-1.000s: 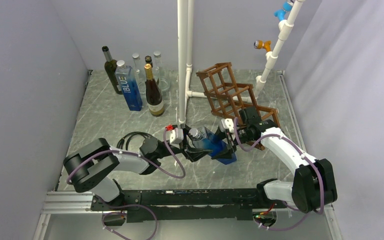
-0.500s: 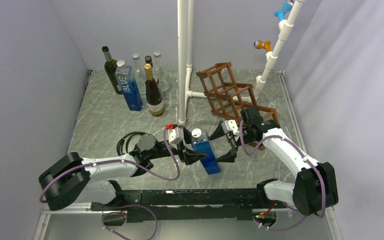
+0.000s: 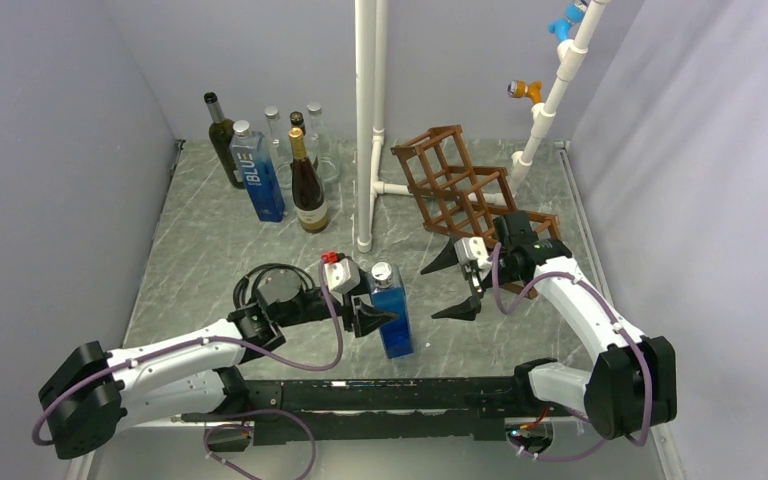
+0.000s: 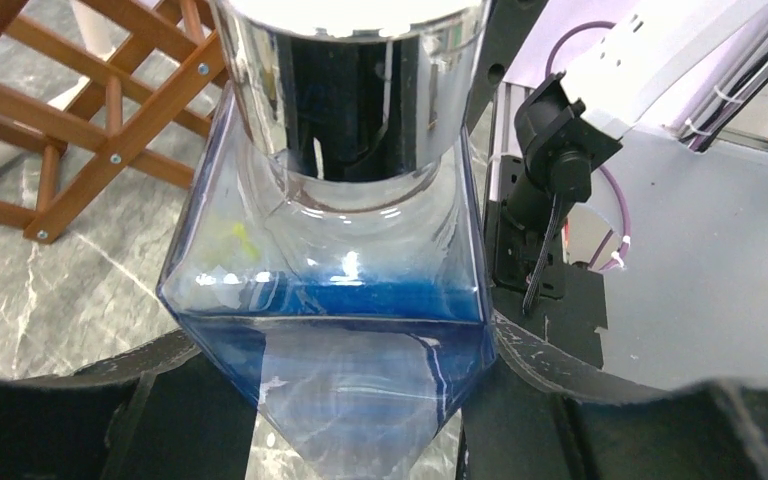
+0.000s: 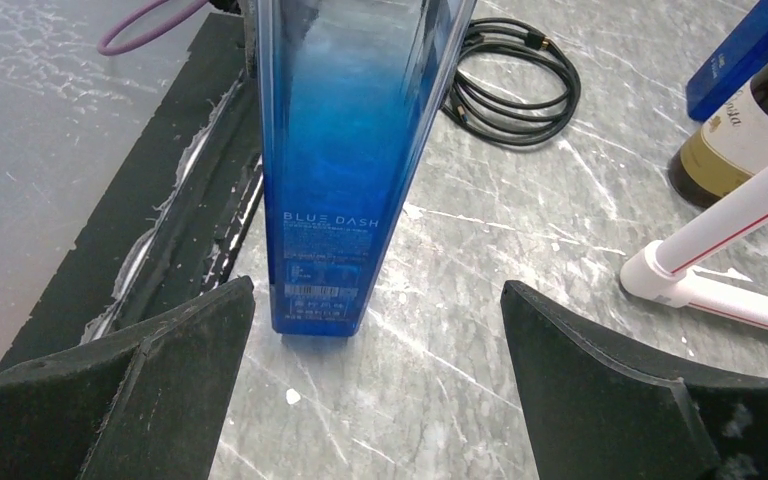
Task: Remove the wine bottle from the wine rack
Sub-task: Pick up the wine bottle from the wine rack.
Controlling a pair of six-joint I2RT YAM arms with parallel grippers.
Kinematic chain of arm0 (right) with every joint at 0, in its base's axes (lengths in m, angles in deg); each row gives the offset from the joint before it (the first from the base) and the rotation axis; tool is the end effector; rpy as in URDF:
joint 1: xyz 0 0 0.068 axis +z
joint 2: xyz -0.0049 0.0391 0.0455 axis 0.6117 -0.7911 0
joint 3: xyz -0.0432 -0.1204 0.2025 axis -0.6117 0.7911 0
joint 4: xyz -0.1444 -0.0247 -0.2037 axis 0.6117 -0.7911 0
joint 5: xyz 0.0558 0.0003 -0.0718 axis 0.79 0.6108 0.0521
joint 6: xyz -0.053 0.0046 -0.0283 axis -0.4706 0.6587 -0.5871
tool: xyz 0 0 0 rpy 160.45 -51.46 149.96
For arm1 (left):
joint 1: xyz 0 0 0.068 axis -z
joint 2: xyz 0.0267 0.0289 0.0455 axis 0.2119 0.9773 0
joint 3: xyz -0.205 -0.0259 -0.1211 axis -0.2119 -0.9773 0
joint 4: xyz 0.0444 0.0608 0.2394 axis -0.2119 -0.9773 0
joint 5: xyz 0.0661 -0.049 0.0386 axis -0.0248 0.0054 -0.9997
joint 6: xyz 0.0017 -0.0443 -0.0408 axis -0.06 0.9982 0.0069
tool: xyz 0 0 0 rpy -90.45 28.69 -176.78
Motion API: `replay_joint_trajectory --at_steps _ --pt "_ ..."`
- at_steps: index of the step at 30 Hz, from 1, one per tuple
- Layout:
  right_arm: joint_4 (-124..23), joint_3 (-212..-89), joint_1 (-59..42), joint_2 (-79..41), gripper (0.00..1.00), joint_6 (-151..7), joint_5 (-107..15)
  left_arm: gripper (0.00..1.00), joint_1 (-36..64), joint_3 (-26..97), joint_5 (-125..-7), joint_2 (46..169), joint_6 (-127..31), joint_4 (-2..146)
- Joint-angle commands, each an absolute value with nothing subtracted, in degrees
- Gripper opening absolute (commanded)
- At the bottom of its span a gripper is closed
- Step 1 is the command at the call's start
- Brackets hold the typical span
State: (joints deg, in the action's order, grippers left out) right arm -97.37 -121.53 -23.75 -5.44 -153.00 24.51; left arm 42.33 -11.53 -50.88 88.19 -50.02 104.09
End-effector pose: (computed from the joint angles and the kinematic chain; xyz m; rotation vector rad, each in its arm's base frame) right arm 0.1859 0.0912 0.2217 -1.5283 1.1516 1.1540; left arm 0.1238 -0.2044 0.2398 0.9389 1.3583 -1.1883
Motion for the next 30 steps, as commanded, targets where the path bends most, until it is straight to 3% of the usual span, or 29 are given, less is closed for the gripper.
replay_joint_trajectory --at_steps 1,30 --pt "-97.7 -122.9 -24.4 -4.3 0.97 -155.6 26.7 0.00 41.9 -7.8 -52.9 83.4 -50.8 107.0" --pt "-94.4 -121.1 -25.4 -3.5 0.98 -153.9 23.7 0.00 36.5 1.1 -64.8 71.9 -57.7 84.0"
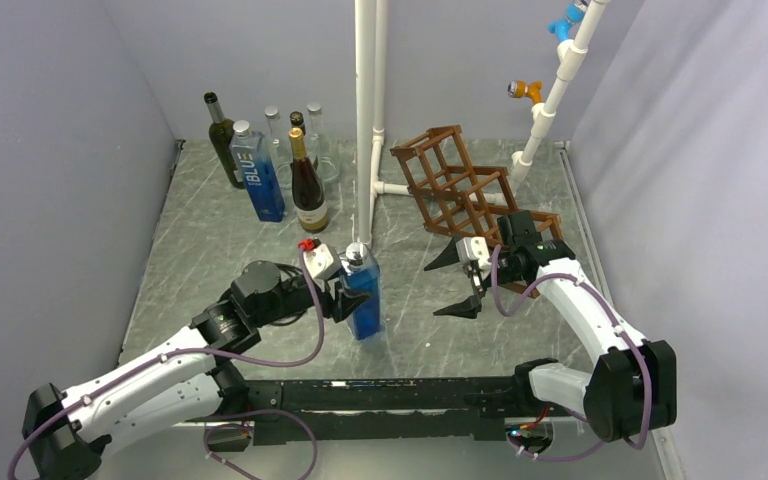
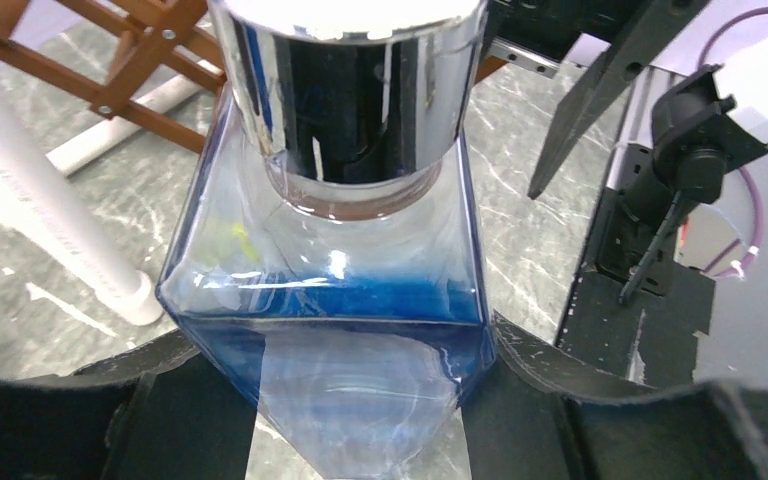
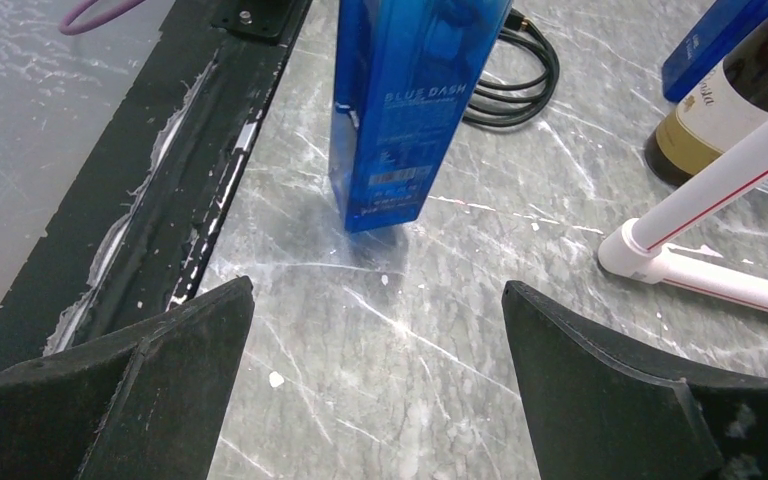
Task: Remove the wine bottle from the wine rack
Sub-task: Pick up the wine bottle from the wine rack, then place the wine bottle at the center of the board.
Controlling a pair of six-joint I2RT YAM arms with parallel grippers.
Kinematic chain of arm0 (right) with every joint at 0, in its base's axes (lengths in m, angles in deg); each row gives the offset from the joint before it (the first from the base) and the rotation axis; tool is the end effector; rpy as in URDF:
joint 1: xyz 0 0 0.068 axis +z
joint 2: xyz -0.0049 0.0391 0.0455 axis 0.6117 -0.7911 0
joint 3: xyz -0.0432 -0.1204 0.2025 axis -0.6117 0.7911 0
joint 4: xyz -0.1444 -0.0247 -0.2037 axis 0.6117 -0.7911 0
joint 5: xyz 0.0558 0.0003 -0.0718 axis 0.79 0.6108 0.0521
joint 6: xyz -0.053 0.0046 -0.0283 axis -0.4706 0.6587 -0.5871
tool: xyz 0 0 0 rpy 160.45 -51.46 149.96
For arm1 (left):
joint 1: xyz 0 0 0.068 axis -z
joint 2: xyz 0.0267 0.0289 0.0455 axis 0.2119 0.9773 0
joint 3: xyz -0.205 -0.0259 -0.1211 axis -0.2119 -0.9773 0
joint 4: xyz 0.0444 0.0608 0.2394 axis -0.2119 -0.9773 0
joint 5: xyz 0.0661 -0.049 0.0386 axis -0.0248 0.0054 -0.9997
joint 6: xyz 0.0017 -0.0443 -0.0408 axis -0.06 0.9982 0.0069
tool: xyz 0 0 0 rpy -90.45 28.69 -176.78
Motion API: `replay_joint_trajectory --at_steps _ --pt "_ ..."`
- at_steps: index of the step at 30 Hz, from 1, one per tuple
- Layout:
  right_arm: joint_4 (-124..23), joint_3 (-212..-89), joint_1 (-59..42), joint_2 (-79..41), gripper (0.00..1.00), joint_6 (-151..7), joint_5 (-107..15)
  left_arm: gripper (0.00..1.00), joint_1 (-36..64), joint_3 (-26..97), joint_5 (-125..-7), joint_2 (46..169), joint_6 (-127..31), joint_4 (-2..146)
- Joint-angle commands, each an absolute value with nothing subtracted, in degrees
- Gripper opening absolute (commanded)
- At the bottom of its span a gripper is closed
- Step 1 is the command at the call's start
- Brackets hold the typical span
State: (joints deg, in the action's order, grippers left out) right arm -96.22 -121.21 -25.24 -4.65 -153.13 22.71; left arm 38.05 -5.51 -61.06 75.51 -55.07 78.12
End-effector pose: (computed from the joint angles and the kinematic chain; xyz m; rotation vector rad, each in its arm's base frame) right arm 0.1882 0.0861 0.2221 -1.5315 1.1669 1.0878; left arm 0.1279 -0.1697 0.2702 0.8343 1.5130 -0.9136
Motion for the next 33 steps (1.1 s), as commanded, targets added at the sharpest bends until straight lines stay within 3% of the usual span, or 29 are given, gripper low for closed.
replay_joint_trajectory --at_steps 1,10,23,33 --pt "-94.3 -121.0 -25.5 -3.5 0.98 -153.9 23.6 0.00 35.8 1.4 -65.3 71.4 -58.0 82.9" --pt "-93.7 -120.7 -25.6 -3.2 0.98 -153.5 23.0 0.00 22.6 4.0 -69.2 69.7 -59.2 78.0" --pt "-93.4 -120.4 -25.5 -3.0 0.99 -153.6 22.1 0.00 0.2 4.1 -70.5 73.7 -58.3 85.2" --pt "-93.7 -120.3 -25.6 -3.0 0.99 -154.1 21.7 0.00 -8.1 5.1 -73.0 79.4 -59.2 91.9"
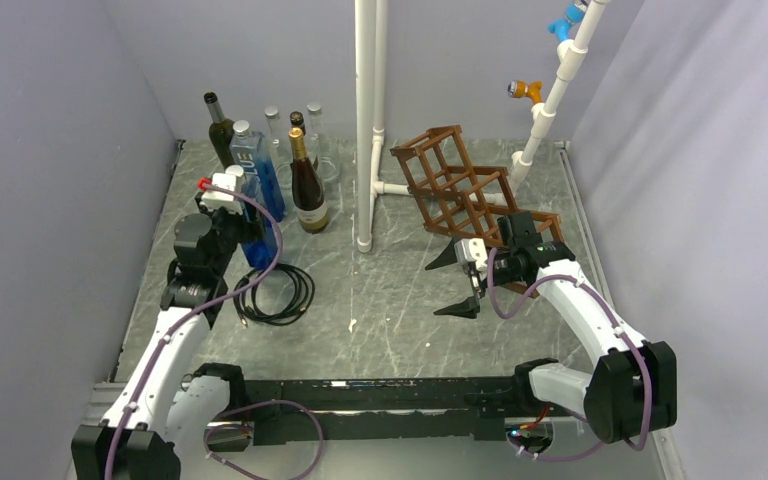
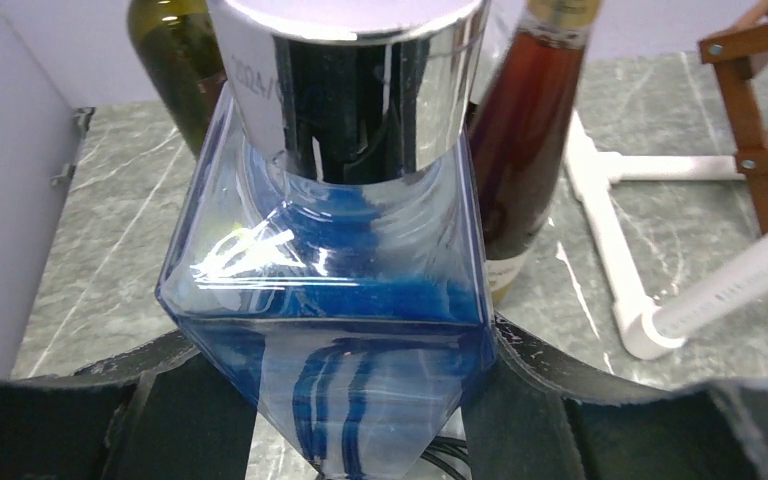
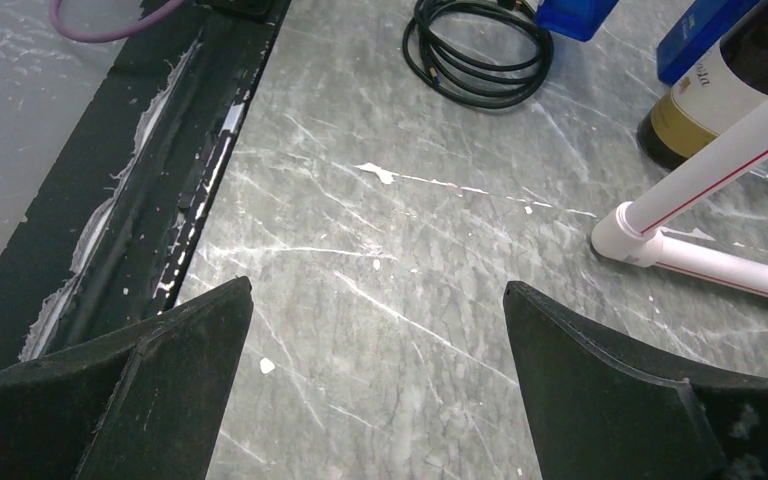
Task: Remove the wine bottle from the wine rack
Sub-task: Place the wine bottle at the center of the board.
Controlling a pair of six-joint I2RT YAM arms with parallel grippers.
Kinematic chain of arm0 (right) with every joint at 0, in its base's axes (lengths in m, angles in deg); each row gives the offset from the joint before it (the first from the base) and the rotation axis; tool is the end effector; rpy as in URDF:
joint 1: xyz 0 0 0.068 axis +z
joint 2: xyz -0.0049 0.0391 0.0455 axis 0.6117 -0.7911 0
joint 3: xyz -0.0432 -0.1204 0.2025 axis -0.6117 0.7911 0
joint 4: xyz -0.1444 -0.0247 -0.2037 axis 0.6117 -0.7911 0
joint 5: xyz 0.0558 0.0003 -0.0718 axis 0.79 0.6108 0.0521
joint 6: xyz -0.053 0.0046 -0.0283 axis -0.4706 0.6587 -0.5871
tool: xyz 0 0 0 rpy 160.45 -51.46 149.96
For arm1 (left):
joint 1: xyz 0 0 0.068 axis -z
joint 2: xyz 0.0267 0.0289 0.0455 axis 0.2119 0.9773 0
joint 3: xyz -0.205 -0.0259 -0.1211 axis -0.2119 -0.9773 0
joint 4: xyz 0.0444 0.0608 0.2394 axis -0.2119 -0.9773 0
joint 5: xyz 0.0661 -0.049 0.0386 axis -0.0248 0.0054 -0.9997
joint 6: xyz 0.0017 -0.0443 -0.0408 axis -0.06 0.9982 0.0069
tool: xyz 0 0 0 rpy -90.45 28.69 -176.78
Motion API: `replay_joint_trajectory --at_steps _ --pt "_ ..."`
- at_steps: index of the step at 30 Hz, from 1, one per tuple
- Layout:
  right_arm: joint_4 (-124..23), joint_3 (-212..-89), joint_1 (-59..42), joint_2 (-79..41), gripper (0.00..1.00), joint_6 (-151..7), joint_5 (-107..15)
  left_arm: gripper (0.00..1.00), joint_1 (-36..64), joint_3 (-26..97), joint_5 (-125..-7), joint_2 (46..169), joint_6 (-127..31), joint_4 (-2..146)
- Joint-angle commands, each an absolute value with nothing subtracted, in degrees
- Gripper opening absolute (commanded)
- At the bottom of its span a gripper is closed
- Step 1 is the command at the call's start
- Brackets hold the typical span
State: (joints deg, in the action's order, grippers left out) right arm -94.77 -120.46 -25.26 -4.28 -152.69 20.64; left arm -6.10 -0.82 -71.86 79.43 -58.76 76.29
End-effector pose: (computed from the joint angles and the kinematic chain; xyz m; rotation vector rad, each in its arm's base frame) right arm 0.1889 0.0857 0.2191 -1.5482 1.1860 1.0482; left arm 0.2228 -0.0257 0.2821 0.1051 1.6636 -0.1320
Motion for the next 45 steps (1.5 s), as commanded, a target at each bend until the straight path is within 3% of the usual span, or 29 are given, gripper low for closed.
replay_joint_trajectory --at_steps 1,19,41,45 --pt "-93.8 -120.3 -25.6 -3.0 0.99 -154.2 21.7 0.00 -8.8 5.3 -73.3 79.9 -59.2 92.3" --pt "-94.4 -120.3 -25.5 -3.1 0.99 -155.0 21.1 0.00 -18.7 9.6 -73.1 92.0 -62.2 100.0" --pt "-94.5 -120.1 -25.6 -3.6 0.99 -155.5 20.3 0.00 -24.1 11.5 -65.9 106.1 -57.2 111.6" --pt "-94.5 -120.1 -25.5 -3.7 0.99 -155.5 20.1 0.18 -24.1 10.6 -65.3 106.6 -57.8 112.3"
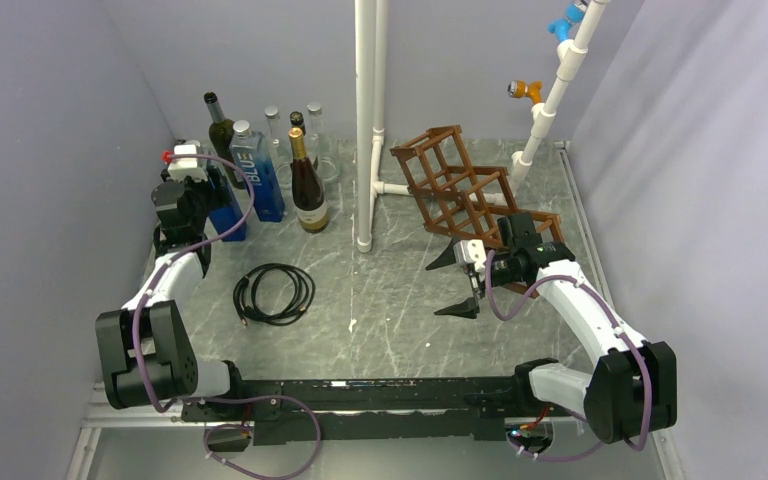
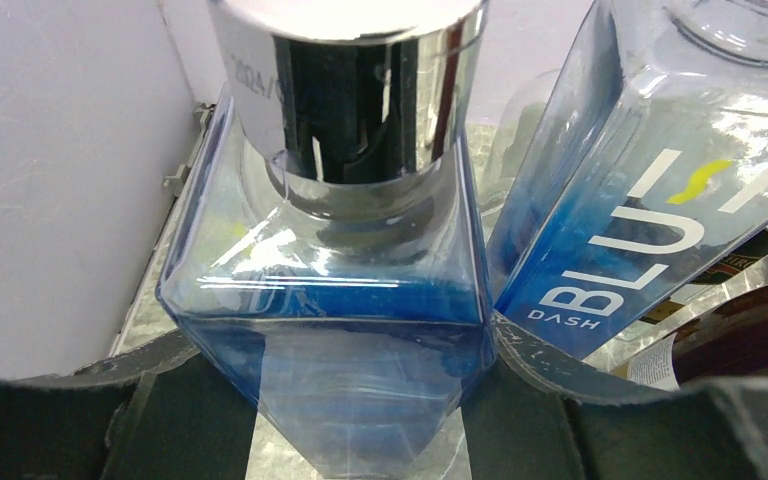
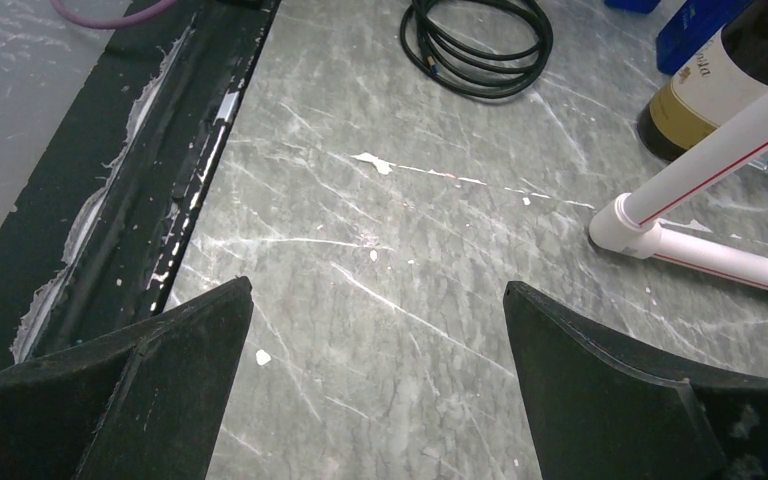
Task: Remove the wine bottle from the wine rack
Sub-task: Place the wine bottle at the center of the board.
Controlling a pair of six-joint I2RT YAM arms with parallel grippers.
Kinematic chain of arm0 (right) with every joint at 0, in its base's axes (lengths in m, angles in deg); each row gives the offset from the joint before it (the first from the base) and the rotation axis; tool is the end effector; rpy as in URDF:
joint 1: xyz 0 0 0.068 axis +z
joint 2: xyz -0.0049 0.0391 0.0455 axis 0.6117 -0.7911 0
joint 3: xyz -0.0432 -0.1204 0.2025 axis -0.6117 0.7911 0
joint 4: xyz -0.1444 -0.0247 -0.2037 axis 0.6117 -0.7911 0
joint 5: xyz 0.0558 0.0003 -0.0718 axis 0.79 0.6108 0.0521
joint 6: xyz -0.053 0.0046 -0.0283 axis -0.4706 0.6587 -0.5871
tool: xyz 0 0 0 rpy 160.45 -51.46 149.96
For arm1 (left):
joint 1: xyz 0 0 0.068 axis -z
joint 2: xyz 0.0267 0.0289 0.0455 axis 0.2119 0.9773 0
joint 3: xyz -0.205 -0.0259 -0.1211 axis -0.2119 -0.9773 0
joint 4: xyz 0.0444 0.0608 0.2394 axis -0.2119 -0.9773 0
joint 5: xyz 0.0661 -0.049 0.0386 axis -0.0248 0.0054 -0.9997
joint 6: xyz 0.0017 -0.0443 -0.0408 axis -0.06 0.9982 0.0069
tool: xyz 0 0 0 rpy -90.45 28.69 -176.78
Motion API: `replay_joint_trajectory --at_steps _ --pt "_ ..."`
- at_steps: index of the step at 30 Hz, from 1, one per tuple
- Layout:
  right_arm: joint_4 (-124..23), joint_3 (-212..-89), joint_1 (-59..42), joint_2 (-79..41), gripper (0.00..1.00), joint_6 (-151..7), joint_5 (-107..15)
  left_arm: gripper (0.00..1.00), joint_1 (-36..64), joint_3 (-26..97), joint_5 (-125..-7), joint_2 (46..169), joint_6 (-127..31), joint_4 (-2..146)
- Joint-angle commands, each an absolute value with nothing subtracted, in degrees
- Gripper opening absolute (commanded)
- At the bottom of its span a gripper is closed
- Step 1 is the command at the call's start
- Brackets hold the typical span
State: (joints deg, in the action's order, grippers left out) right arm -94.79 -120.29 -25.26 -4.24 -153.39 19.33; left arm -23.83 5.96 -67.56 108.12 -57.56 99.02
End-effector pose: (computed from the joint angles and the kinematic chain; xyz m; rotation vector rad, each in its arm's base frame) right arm 0.1890 0.0855 0.2175 -1.5635 1.1944 1.0231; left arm 0.3057 0.0575 0.2466 -0.1108 1.6468 0.0255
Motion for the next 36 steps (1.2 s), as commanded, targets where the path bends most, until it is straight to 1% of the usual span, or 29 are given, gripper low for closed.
replay_joint_trajectory --at_steps 1,3,5,7,10,20,36 --pt "-94.5 -120.1 -25.6 -3.7 0.99 -155.6 20.2 0.21 -24.1 10.4 -65.2 106.6 -57.9 112.3" --pt "-94.7 -120.2 -25.5 -3.7 0.99 -155.7 20.2 0.31 -24.1 10.0 -65.4 106.5 -57.9 112.1" --pt "-94.8 -120.2 -25.6 -3.8 0.99 -155.8 20.2 0.44 -24.1 9.6 -65.9 106.2 -57.8 112.0" --pt "-94.9 -120.2 -25.6 -3.7 0.99 -155.9 20.1 0.54 -24.1 9.0 -66.5 105.8 -57.7 111.7" --pt "-95.0 -120.2 -25.5 -3.8 0.99 -156.1 20.0 0.63 -24.1 8.7 -67.2 104.7 -57.5 110.9" --pt "-95.2 -120.3 -25.6 -3.6 0.99 -156.1 20.0 0.80 -24.1 9.7 -68.1 101.2 -55.9 106.5" --pt "-95.6 -120.4 -25.6 -3.5 0.99 -156.5 19.9 0.94 -24.0 12.0 -71.2 95.4 -54.0 97.7"
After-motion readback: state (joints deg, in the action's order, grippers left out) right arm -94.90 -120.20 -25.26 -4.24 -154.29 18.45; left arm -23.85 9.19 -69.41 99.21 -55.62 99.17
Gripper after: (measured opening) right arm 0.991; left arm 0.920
